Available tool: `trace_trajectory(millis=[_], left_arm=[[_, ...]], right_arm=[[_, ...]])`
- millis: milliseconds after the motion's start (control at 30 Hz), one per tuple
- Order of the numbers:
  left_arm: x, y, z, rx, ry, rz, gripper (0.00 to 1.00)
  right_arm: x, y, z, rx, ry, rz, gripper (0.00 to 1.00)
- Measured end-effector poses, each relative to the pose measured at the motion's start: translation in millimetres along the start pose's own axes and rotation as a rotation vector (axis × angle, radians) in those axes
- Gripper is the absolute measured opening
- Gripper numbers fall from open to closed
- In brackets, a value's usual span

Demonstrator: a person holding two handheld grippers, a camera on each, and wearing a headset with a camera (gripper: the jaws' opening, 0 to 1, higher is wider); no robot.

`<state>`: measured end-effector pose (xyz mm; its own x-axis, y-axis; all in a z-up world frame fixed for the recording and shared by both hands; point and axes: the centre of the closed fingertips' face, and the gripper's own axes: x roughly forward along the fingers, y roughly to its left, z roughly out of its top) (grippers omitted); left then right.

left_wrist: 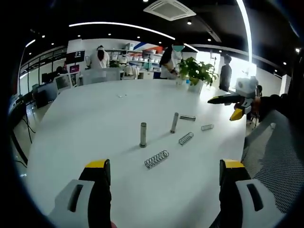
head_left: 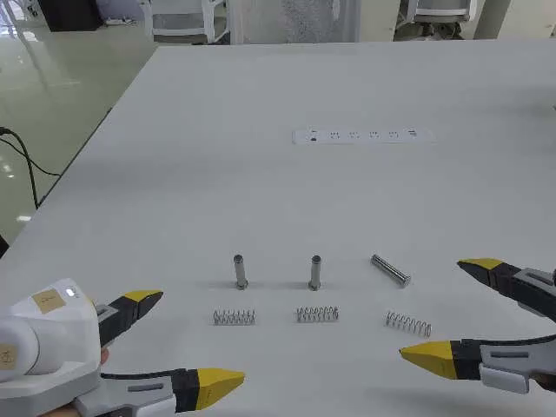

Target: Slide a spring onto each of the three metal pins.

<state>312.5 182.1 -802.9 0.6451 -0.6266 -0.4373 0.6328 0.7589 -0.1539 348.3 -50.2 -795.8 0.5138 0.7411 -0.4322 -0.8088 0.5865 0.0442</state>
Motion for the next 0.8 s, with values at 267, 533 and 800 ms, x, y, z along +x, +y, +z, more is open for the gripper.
trace_trajectory(millis=[267,533,800], left_arm=[[0.8,-2.5,-0.8,-0.001,-0.001,-0.004,0.95],[-3.4,-4.3,-3.1,-0.007,0.000,0.005,0.95],[-1.2,-2.7,1.8,-0.003,-0.017,0.012,0.95]], right_arm=[[2.9,2.9,-3.7,0.004,0.011,0.013,0.96],[3.8,7.4,-4.5,0.007,0.014,0.023,0.96],[3.6,7.5,-2.6,0.004,0.008,0.020,0.96]])
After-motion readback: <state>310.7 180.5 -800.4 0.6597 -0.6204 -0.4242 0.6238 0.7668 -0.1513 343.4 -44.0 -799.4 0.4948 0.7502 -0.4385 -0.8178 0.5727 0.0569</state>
